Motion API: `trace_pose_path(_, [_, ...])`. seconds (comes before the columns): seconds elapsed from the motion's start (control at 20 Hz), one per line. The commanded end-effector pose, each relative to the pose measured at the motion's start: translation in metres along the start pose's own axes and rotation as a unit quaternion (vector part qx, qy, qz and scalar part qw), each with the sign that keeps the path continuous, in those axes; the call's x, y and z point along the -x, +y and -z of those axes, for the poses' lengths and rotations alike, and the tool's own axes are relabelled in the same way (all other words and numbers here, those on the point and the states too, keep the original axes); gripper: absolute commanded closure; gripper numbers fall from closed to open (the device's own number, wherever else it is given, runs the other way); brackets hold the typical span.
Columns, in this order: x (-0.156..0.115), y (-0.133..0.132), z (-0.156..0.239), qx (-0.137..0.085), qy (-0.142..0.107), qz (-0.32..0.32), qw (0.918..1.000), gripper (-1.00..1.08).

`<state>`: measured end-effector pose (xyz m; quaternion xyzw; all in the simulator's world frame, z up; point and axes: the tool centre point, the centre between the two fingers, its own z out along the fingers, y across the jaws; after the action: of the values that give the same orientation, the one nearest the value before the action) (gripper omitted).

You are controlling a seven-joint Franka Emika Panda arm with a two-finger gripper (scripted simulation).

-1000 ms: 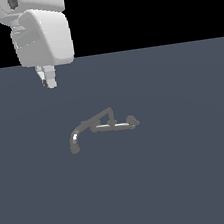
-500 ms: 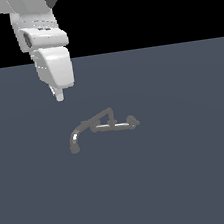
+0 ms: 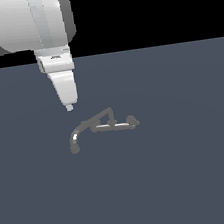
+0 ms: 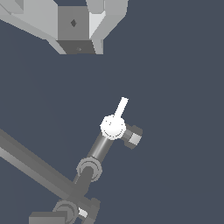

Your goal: Turn on the faucet by rotating a designated handle.

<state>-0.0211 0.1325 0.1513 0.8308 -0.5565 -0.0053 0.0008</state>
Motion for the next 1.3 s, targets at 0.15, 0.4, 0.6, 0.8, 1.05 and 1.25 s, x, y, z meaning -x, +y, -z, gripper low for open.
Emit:
trace_pose_path(0.15, [-0.018,-0.025,-0.032,-0.001,0.003,-0.063,0.998,1.08])
trace_pose_path(0.4, [-0.036,-0.044,-0.057,-0.002,0.004,-0.114,0.9935,1.08])
trace_pose_path(0.6, [-0.048,-0.055,-0.073,-0.003,0.004,-0.146,0.9892,1.08])
trace_pose_path(0.8, [-0.057,-0.063,-0.084,-0.004,0.004,-0.169,0.9856,1.08])
trace_pose_path(1.05, [-0.063,-0.067,-0.089,-0.004,0.004,-0.183,0.9832,1.08])
trace_pose_path(1.25, [-0.063,-0.067,-0.09,-0.004,0.003,-0.183,0.983,1.08])
